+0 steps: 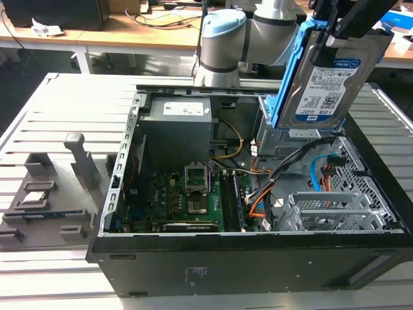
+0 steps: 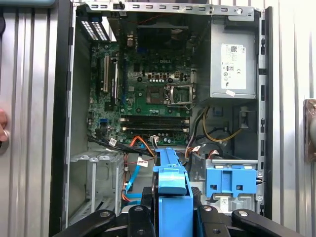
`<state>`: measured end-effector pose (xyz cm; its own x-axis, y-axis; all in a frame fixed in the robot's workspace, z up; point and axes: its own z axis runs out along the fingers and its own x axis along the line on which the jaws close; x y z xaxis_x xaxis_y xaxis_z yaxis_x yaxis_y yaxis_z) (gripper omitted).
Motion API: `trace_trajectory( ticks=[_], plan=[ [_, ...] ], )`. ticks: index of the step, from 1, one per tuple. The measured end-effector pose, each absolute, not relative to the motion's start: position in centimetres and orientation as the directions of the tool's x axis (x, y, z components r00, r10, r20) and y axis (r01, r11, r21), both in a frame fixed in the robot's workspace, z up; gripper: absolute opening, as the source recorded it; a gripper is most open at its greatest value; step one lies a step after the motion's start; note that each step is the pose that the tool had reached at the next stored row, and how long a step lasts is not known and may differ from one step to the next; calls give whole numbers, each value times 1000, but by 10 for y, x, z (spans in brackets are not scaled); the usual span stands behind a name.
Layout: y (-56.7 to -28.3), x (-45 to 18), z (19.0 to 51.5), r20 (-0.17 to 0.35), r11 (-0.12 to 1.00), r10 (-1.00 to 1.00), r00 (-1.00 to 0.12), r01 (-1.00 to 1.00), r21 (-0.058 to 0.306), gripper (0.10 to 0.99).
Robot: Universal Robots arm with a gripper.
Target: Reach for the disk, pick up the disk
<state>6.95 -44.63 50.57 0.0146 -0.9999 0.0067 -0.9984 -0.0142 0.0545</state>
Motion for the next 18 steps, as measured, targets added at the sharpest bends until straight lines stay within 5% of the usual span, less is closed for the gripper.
trace_trajectory(
  ticks=[18],
  plan=[
    [-477,70,506,7,-14,-1000,15,-998,55,365]
  ],
)
